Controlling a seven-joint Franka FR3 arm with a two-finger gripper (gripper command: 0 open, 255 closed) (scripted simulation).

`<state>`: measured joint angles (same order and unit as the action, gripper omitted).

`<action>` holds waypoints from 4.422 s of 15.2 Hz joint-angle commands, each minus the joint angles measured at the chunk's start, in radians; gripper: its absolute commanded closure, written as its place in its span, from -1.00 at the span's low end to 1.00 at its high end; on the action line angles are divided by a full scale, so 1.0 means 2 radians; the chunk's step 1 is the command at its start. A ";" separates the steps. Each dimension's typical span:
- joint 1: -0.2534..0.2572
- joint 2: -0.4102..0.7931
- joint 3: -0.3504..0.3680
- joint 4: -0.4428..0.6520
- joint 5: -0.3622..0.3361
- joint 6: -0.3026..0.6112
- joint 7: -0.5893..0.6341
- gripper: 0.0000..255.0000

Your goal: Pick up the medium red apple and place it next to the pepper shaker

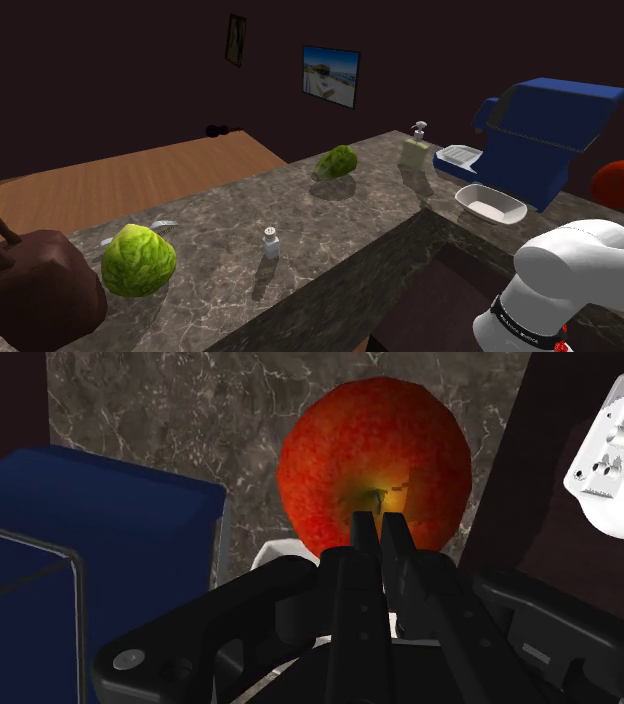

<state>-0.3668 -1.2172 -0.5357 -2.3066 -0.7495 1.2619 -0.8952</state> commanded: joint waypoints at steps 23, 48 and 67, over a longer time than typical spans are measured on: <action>-0.035 -0.074 -0.135 -0.027 -0.142 0.037 -0.102 1.00; -0.082 -0.136 -0.248 -0.146 -0.247 0.107 -0.086 1.00; -0.071 -0.121 -0.186 -0.115 -0.191 0.075 -0.087 -1.00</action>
<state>-0.5088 -1.4607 -0.9096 -2.5382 -1.1338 1.4129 -1.0699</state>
